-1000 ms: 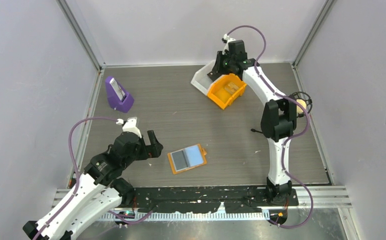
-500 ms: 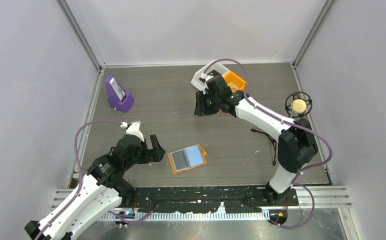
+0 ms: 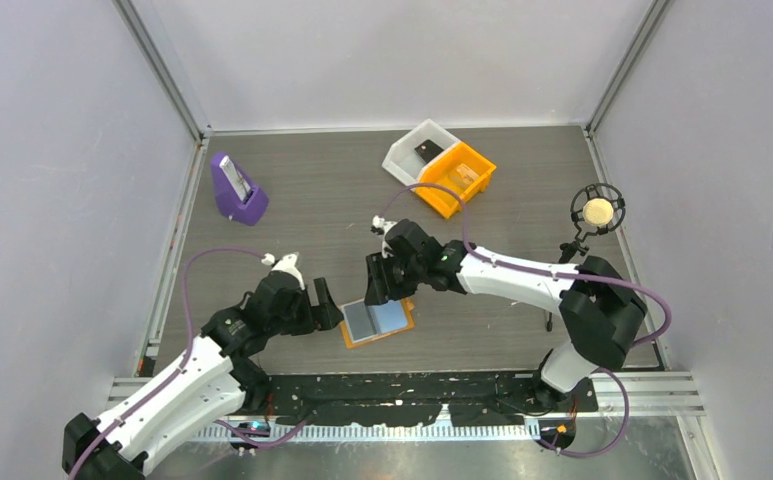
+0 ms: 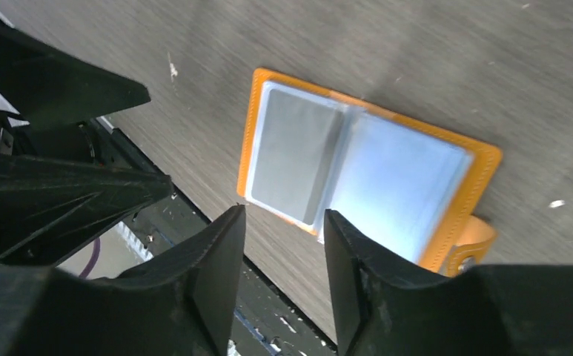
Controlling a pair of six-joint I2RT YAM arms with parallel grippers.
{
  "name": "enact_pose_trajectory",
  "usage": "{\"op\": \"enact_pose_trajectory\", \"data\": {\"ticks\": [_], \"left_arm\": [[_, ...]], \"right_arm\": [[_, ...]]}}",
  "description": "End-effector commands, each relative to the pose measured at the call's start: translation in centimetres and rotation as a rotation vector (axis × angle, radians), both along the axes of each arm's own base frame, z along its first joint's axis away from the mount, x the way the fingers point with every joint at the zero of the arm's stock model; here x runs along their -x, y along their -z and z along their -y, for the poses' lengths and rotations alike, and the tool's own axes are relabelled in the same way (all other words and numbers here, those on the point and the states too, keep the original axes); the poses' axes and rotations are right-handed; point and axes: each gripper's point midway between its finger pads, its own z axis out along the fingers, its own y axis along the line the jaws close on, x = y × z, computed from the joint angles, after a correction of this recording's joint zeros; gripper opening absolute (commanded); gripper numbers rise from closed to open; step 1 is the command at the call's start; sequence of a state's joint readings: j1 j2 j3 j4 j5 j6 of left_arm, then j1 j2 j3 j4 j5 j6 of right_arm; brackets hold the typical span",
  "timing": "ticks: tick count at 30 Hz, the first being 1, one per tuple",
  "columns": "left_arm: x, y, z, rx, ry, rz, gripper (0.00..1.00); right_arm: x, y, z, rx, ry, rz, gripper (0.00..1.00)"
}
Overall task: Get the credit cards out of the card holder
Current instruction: Remove the credit card from the card holder.
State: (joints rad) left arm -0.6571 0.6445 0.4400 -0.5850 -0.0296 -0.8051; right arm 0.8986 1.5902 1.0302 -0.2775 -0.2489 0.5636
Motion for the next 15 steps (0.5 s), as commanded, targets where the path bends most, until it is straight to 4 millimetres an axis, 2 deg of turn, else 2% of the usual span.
{"op": "enact_pose_trajectory", "data": {"ticks": [1,6,11,15], "left_arm": [[-1.2,-2.6,0.7,0.052,0.006,0.086,0.86],[-1.2,-4.5,-1.6,-0.038,-0.017,0.155,0.88],[-1.2,-6.9,-6.3,-0.15,-0.162,0.259,0.97],[-0.9,-8.2,-7.6,-0.087,-0.243,0.332,0.99]], "right_arm": [[1.2,-2.4,-2.2,-0.042,0.008,0.071,0.55],[2.2,-2.3,-3.2,0.02,0.021,0.14,0.65],[2.8,-1.8,-4.2,0.108,0.033,0.202,0.68],[2.9,-1.3,-5.0,0.118,0.043,0.213,0.71]]}}
